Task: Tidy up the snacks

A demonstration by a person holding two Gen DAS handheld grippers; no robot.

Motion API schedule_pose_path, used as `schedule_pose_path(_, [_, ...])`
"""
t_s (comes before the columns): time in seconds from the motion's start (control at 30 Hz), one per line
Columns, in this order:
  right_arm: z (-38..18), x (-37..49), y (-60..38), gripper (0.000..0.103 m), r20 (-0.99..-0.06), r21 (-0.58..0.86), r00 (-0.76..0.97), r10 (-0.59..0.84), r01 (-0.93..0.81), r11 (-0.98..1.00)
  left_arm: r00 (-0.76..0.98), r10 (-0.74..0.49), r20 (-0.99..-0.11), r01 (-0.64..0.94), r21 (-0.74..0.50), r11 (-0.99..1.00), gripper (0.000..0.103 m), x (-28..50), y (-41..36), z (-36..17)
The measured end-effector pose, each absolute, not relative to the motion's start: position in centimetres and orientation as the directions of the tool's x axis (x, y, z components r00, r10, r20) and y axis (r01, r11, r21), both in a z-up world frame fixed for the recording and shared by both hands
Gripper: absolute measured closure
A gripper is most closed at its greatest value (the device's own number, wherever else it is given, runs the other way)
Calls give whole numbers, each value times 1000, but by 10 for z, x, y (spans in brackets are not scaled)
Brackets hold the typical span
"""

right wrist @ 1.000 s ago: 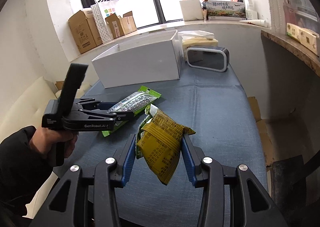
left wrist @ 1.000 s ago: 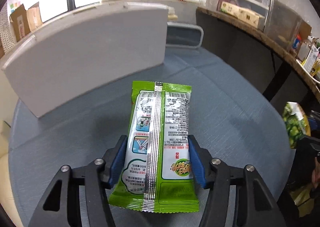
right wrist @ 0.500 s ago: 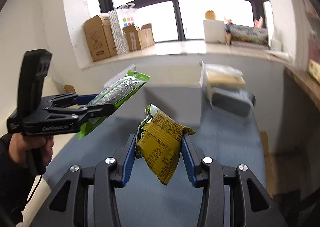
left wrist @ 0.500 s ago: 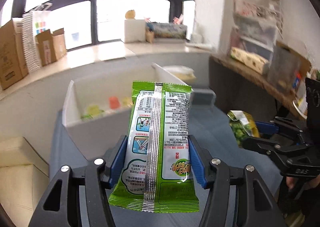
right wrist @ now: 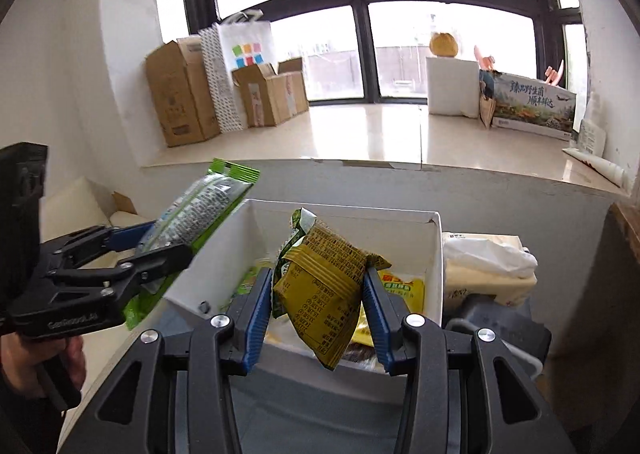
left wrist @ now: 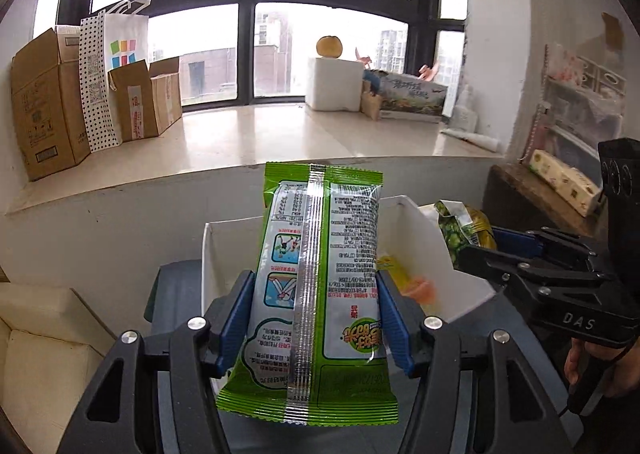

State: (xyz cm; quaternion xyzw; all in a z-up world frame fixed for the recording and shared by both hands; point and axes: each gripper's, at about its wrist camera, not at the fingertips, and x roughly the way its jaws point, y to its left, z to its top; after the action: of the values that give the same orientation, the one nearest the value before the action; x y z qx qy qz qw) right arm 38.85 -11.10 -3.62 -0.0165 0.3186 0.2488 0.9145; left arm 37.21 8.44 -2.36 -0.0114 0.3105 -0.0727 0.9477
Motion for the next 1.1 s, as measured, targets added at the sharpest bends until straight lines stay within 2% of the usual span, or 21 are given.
schedule_pose_path(0.13, [-56,419,-104,54,-640,114,661,391,-422,899,779,-126,-614,114,-59,992,34,401,90,-40])
schedule_pose_path(0.17, [-61,424,-105,54,-651,119,654,385,-413,903,774,-122,-621,112,-56,992,32,405,90,-45])
schedule_pose_path(0.2, [-68,430,-106,51,-670,137,636,384,-403,905,763,-119,-635,108,-57,993,25,411,92,-51])
schedule_pose_path(0.23, [-72,433,-108,35,-686,143,624,373,-388,911,747,-117,-654,100,-63,993,17,415,92,-57])
schedule_pose_path(0.27, [-75,435,-112,22,-690,137,630,357,-370,919,736,-114,-668,90,-71,993,2,417,93,-63])
schedule_pose_path(0.3, [-76,432,-117,4,-669,133,654,352,-361,923,738,-105,-667,77,-71,994,0,417,94,-68])
schedule_pose_path(0.33, [-76,429,-121,0,-649,125,677,347,-355,926,738,-89,-669,66,-61,996,0,415,95,-72])
schedule_pose_path(0.5, [-85,431,-130,0,-680,111,670,299,-309,944,707,-89,-702,80,-46,996,0,412,93,-89])
schedule_pose_path(0.63, [-83,420,-125,0,-666,63,696,268,-306,950,721,-90,-687,66,-61,996,0,403,95,-84])
schedule_pose_path(0.77, [-75,405,-119,0,-656,37,707,266,-322,946,739,12,-674,-11,6,1000,0,390,92,-72])
schedule_pose_path(0.9, [-63,376,-119,0,-613,-33,758,223,-307,951,787,89,-611,-40,93,995,0,360,82,-58])
schedule_pose_path(1.1, [-42,328,-133,0,-579,2,764,286,-349,937,789,36,-613,-14,41,999,0,319,76,-42])
